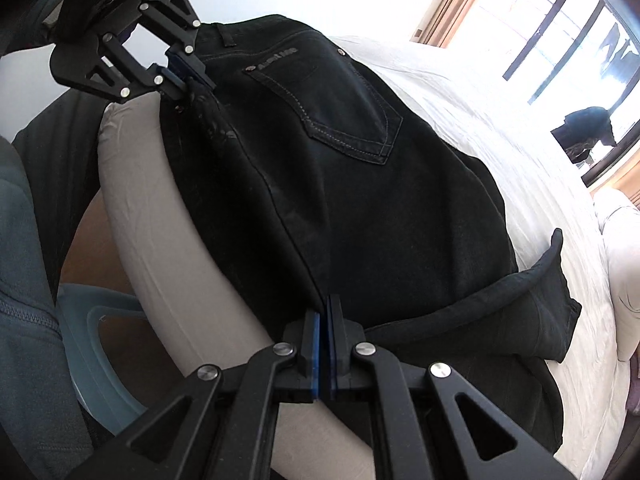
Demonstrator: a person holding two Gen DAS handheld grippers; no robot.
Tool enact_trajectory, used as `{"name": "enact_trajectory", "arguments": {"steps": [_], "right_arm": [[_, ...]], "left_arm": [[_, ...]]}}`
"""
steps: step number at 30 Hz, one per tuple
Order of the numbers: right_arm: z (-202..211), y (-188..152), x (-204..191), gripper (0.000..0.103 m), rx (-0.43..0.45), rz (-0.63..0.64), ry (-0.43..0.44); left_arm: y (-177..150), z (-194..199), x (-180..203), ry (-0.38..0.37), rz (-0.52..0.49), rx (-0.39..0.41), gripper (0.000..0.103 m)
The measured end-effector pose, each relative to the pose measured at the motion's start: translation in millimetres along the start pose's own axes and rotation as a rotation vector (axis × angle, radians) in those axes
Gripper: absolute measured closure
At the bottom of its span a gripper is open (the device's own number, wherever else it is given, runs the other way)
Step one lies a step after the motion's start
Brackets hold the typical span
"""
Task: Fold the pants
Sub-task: 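Lift the jeans by the waistband with both tools and fold them over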
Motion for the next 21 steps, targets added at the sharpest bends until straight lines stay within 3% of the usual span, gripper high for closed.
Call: {"name": "enact_trajectory", "arguments": {"steps": [21], "right_arm": [[10, -17, -15, 0.099, -0.031, -0.005, -0.006]], "left_arm": [[-21, 1, -4, -0.006, -0.037, 0.007, 0.093]]}}
Point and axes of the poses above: each gripper's, at about its wrist camera, not at the fingertips, and z roughly against the way its jaws point, x to its right, y to its top, the point moved 2 cm from there along -z, roughly the way its jaws point, and after that the axes turned 8 degrees about x, right-handed, at the moved point
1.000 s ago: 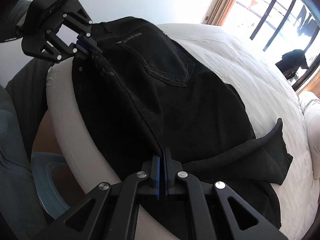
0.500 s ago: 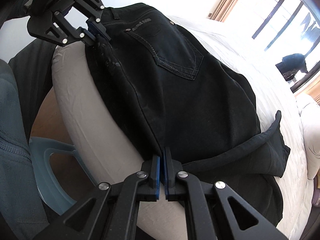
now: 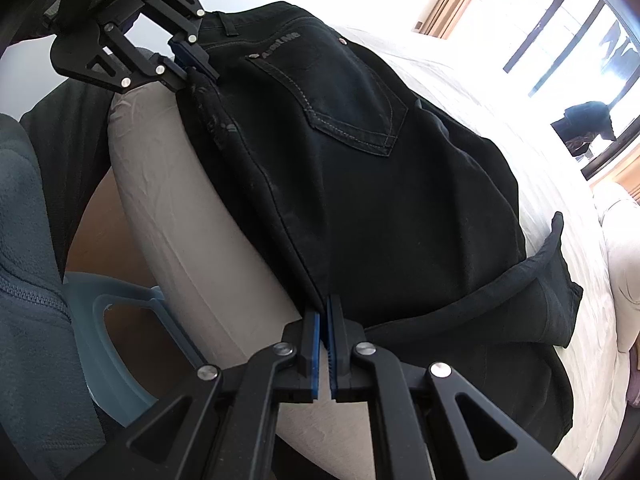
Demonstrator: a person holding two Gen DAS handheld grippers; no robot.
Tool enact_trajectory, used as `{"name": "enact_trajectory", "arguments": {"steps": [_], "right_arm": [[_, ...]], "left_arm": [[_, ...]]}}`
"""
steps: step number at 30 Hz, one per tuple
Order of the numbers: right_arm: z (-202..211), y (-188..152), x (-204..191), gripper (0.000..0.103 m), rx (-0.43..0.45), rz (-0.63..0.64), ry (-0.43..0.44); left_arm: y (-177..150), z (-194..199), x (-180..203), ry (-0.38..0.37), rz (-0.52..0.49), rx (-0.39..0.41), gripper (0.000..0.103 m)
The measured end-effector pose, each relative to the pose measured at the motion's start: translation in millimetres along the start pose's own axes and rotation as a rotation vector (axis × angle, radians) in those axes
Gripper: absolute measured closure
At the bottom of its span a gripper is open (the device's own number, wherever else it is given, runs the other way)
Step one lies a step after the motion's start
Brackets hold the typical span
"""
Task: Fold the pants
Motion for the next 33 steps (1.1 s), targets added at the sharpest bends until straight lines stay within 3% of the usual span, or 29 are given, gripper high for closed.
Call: {"name": "enact_trajectory", "arguments": {"steps": [7, 10, 11, 12, 14, 17, 21, 24, 28, 30, 33], "right_arm": [[-12, -1, -2, 0.099, -0.012, -0.016, -0.018], [-11, -1, 3, 0.099, -0.002, -0.046, -0.020], [-10, -1, 3, 0.098, 0.000, -0.047, -0.021], [-10, -1, 3, 0.098, 0.001, -0.042, -0.025], [-11, -1, 2, 0.097, 0.002, -0.041, -0.029], [-12, -1, 3, 0.096, 0.007, -0.055, -0.028], [-11, -5, 6, 0.095, 0.017, -0.070, -0.033], [-10, -6, 7, 0.095, 0.020, -0.082, -0.036], [-11, -7, 11, 0.094, 0.023, -0.108, -0.029], [-12, -8, 13, 0.094, 0.027, -0.127, -0.023], [-13, -9, 14, 0.094, 0.036, -0.143, -0.021]], "left_arm": [[-1, -3, 6, 0.041, -0.033, 0.006, 0.091], [4, 2, -1, 0.006, 0.012, -0.013, 0.087], [6, 4, -5, -0.020, 0.040, -0.021, 0.078], [8, 8, -9, -0.037, 0.061, -0.031, 0.055], [11, 19, -14, -0.044, 0.067, -0.019, 0.023], [20, 37, -25, -0.055, 0.091, -0.001, 0.023], [57, 56, -47, -0.059, 0.246, 0.130, 0.023], [91, 44, -49, -0.081, 0.296, 0.199, 0.023], [130, -1, -39, -0.152, 0.321, 0.204, 0.025], [146, -27, -36, -0.208, 0.337, 0.174, 0.049], [159, -63, -29, -0.272, 0.342, 0.106, 0.069]]}}
Point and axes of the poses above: each gripper's, at about its wrist camera, not at the fingertips, and z roughly against the way its jaws point, x to its right, y to its top, the point moved 2 cm from there along -z, roughly the way its jaws point, and after that the axes turned 8 degrees about x, right-handed, at the moved point
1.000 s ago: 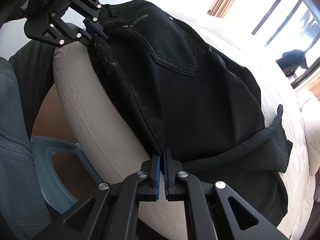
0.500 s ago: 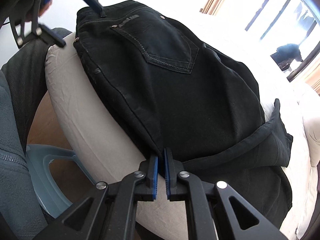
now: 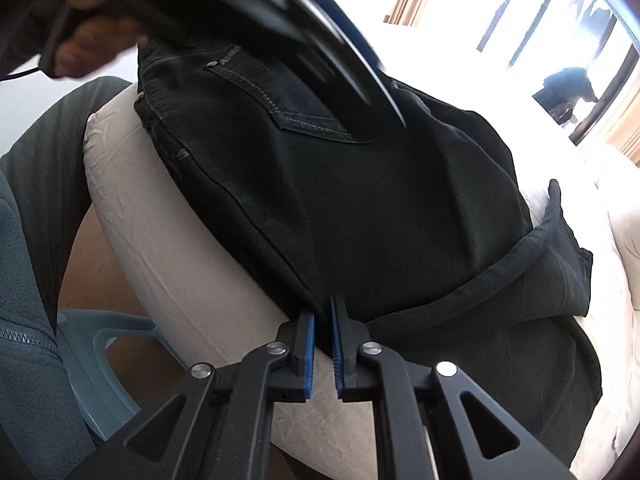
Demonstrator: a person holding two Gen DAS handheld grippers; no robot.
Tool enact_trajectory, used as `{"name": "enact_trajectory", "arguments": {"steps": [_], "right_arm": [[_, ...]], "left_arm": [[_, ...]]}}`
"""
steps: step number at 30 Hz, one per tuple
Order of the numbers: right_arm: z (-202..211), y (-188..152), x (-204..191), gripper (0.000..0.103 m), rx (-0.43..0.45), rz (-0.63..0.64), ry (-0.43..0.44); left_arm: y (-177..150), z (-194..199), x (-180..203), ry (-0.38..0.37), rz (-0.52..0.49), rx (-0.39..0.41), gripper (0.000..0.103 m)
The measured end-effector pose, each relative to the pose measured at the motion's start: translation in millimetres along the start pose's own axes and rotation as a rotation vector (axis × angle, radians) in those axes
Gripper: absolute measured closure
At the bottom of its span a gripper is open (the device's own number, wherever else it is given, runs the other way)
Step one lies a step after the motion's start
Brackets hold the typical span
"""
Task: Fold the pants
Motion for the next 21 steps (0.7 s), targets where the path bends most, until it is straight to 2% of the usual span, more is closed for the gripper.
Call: {"name": "enact_trajectory", "arguments": {"steps": [5, 8, 15, 18, 19, 20, 21], "right_arm": [[-1, -2, 1, 0.093, 0.018, -0.030, 0.006], [-1, -4, 1, 0.093, 0.024, -0.039, 0.009], [2, -4, -3, 0.090, 0.033, -0.054, -0.001], [10, -4, 3, 0.073, 0.042, -0.085, 0.003], [15, -4, 6, 0.058, 0.055, -0.102, 0.014], [21, -4, 9, 0.047, 0.070, -0.125, 0.029], [27, -4, 13, 0.044, 0.085, -0.146, 0.042]], "left_arm": [[1, -52, -14, 0.009, 0.040, -0.116, 0.070], [7, -67, -23, 0.004, 0.098, -0.109, 0.071], [31, -83, -31, 0.110, 0.153, -0.068, 0.070], [32, -66, -17, 0.135, 0.106, -0.026, 0.070], [31, -58, -11, 0.126, 0.106, -0.004, 0.070], [29, -53, -8, 0.117, 0.116, 0.005, 0.070], [24, -51, -9, 0.115, 0.125, 0.002, 0.070]]}}
Point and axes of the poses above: each gripper's, at about its wrist camera, not at the fingertips, and z roughly against the way its jaws point, x to its right, y to its top, the point moved 2 cm from there along -z, roughly the way its jaws point, and after that the axes turned 8 degrees about x, right-handed, at the moved point
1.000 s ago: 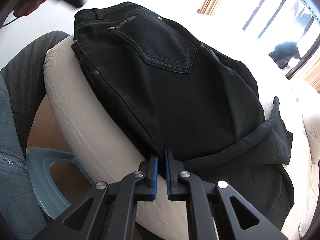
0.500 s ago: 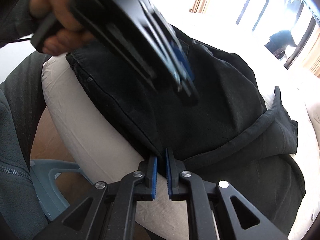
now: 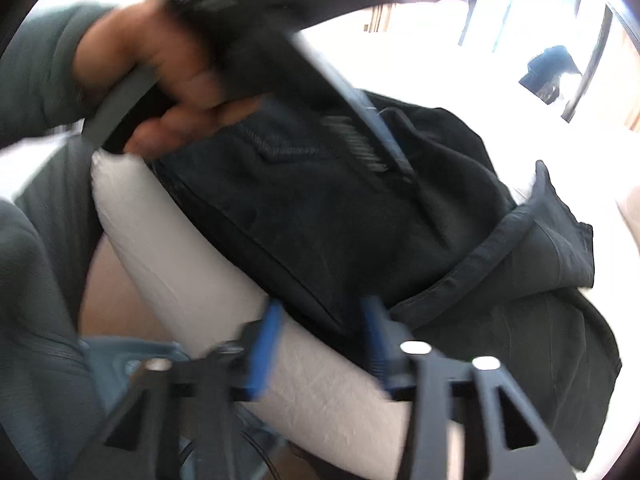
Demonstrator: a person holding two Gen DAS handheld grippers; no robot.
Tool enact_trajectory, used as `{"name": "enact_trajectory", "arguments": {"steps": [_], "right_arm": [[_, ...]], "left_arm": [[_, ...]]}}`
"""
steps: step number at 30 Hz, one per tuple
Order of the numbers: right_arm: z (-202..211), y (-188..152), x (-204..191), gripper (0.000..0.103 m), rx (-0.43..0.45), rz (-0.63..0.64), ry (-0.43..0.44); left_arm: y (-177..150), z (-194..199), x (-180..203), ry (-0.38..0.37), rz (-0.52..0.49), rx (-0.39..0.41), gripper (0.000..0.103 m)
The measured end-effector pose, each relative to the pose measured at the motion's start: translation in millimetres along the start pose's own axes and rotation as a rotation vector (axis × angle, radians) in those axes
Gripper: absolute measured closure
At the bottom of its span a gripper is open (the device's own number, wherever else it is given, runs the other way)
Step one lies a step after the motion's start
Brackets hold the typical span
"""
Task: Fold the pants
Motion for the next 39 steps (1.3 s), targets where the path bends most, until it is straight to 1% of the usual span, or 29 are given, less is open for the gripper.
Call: {"name": "enact_trajectory", "arguments": {"steps": [1, 3, 5, 7, 9, 10, 12, 14, 16, 18, 21, 25, 28, 30, 32, 33, 34, 35, 36, 38, 39], "right_arm": [[7, 2, 4, 0.041, 0.016, -0.021, 0.007], [20, 8, 19, 0.041, 0.039, -0.075, 0.026], [30, 18, 41, 0.041, 0.067, -0.134, 0.027], [36, 36, 78, 0.041, 0.083, -0.218, -0.019], [34, 56, 119, 0.036, 0.085, -0.315, -0.080], [29, 66, 142, 0.033, 0.079, -0.365, -0.110], [15, 86, 186, 0.032, 0.050, -0.457, -0.181], [-2, 105, 219, 0.032, 0.034, -0.519, -0.220], [-23, 120, 254, 0.032, -0.021, -0.565, -0.257], [-48, 132, 279, 0.032, -0.079, -0.579, -0.284], [-85, 147, 296, 0.032, -0.165, -0.583, -0.323], [-127, 157, 300, 0.032, -0.247, -0.551, -0.369], [-154, 154, 313, 0.032, -0.316, -0.549, -0.412], [-165, 148, 313, 0.032, -0.368, -0.538, -0.455], [-171, 144, 318, 0.032, -0.381, -0.556, -0.479], [-172, 140, 321, 0.033, -0.379, -0.580, -0.477], [-170, 137, 325, 0.038, -0.376, -0.606, -0.470], [-170, 136, 328, 0.049, -0.370, -0.625, -0.454], [-171, 135, 331, 0.055, -0.364, -0.641, -0.430], [-169, 133, 335, 0.081, -0.361, -0.663, -0.411], [-169, 134, 336, 0.082, -0.361, -0.668, -0.398]], "left_arm": [[-5, -5, -1, 0.004, 0.007, -0.015, 0.070], [-16, -19, -5, 0.003, 0.033, -0.048, 0.070], [-17, -25, -12, -0.024, 0.079, -0.029, 0.070], [-12, -29, -10, -0.025, 0.081, -0.026, 0.070], [-11, -33, -6, -0.016, 0.062, -0.019, 0.070], [-12, -35, -5, -0.014, 0.055, -0.010, 0.070], [-14, -34, -8, -0.025, 0.071, 0.003, 0.070], [-17, -29, -11, -0.039, 0.089, 0.010, 0.070], [-17, -30, -12, -0.042, 0.095, 0.020, 0.070], [-24, -25, -19, -0.038, 0.090, 0.028, 0.070], [-23, -27, -19, -0.047, 0.099, 0.037, 0.070], [-25, -28, -22, -0.066, 0.115, 0.045, 0.070], [-25, -28, -23, -0.069, 0.115, 0.049, 0.070], [-25, -27, -24, -0.073, 0.118, 0.052, 0.070], [-26, -26, -26, -0.077, 0.121, 0.055, 0.070], [-26, -26, -26, -0.078, 0.122, 0.057, 0.070], [-26, -26, -26, -0.078, 0.122, 0.057, 0.070], [-27, -25, -26, -0.078, 0.122, 0.058, 0.070], [-27, -25, -26, -0.077, 0.122, 0.058, 0.070], [-27, -26, -26, -0.077, 0.121, 0.058, 0.070], [-28, -25, -27, -0.076, 0.120, 0.058, 0.070]]}}
Point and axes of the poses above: each gripper's, at about its wrist camera, not at the fingertips, and z roughly against the way its jaws point, x to its right, y to its top, the point moved 2 cm from there along -z, roughly the way its jaws point, and after that the axes turned 8 degrees about x, right-handed, at the moved point
